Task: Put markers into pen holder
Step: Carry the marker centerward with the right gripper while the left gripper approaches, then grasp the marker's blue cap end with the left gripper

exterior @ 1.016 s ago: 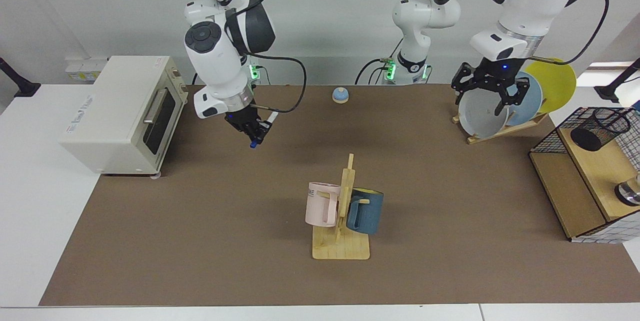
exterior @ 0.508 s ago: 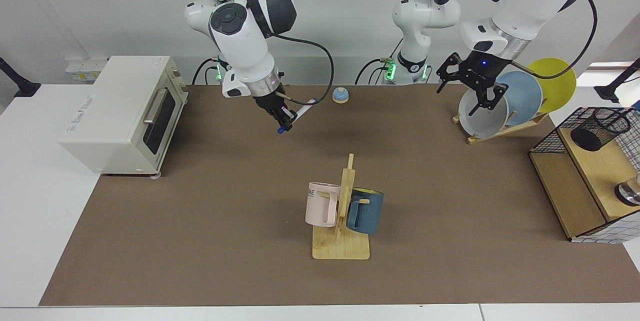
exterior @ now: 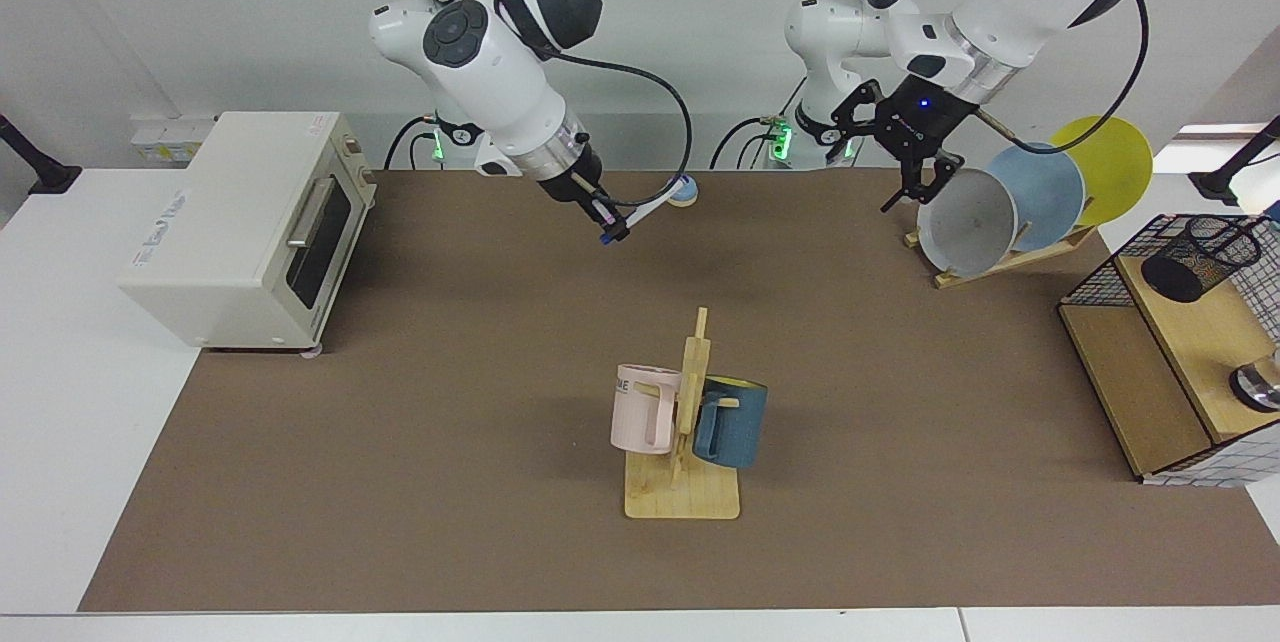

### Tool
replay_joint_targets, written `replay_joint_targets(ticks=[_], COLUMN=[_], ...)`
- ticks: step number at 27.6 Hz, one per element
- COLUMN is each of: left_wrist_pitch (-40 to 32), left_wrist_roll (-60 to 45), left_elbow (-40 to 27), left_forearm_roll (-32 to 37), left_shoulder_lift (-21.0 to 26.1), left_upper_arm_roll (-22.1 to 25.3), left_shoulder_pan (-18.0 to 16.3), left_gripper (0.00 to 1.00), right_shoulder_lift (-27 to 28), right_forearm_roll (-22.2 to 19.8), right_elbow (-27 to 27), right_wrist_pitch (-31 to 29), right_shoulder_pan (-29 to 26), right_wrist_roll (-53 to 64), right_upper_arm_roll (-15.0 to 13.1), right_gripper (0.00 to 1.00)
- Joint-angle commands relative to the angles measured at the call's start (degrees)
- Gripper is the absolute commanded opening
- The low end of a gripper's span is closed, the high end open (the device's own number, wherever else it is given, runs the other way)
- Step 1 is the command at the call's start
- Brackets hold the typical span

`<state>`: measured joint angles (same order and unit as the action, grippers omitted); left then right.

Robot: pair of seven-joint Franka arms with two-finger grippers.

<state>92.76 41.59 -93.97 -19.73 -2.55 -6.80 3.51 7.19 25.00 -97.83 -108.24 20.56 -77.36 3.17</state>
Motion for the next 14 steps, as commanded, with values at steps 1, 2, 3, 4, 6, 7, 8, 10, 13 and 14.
replay_joint_targets(ticks=[1,2,3,4,6,7,8,10,13,14], left_wrist_pitch=[-0.03,0.14,0.14,0.14,-0.03,-0.12,-0.12,0.05,2.59,3.30], left_wrist_roll=[0.16,-0.01,-0.10,-0.10,-0.02,-0.02,-0.19,-1.24,-2.65,-2.83], left_elbow=[-1.22,-1.22,-1.05,-0.96,-0.96,-0.87,-0.95,-0.96,-2.62,-3.32], left_forearm_roll=[-1.98,-1.98,-1.98,-1.98,-2.07,-2.16,-2.25,-2.33,-2.07,-2.07], left_shoulder_lift=[-2.02,-1.94,-1.94,-1.94,-1.94,-1.94,-2.02,-2.63,-3.78,-4.39], left_upper_arm_roll=[-2.16,-2.78,-3.30,-3.66,-3.92,-4.36,-4.89,-7.16,-9.72,-10.34], left_shoulder_pan=[0.36,0.36,0.27,0.27,0.36,0.45,0.45,1.06,1.15,1.24], left_gripper=[1.00,1.00,1.00,1.00,1.00,1.00,1.00,1.00,1.00,1.00], right_shoulder_lift=[-0.25,-0.16,-0.16,-0.16,-0.16,-0.16,-0.16,-0.16,-0.16,-0.16], right_forearm_roll=[0.76,0.67,0.67,0.75,1.10,1.19,1.19,1.37,1.63,1.63], right_elbow=[0.18,0.18,0.18,0.18,0.18,0.18,0.18,0.18,0.18,0.18], right_wrist_pitch=[-1.98,-1.98,-2.07,-2.15,-2.33,-2.24,-2.24,-2.24,-2.16,-1.98], right_shoulder_pan=[3.68,4.39,4.66,4.66,4.66,4.66,4.66,4.66,4.75,4.92], right_wrist_roll=[-6.22,-6.92,-7.54,-8.07,-8.94,-9.30,-9.65,-10.00,-10.27,-10.53], right_upper_arm_roll=[0.00,-0.09,-0.09,-0.09,-0.09,-0.09,-0.09,-0.09,0.00,0.00], right_gripper=[0.00,0.00,0.00,0.00,0.00,0.00,0.00,0.00,0.00,0.00])
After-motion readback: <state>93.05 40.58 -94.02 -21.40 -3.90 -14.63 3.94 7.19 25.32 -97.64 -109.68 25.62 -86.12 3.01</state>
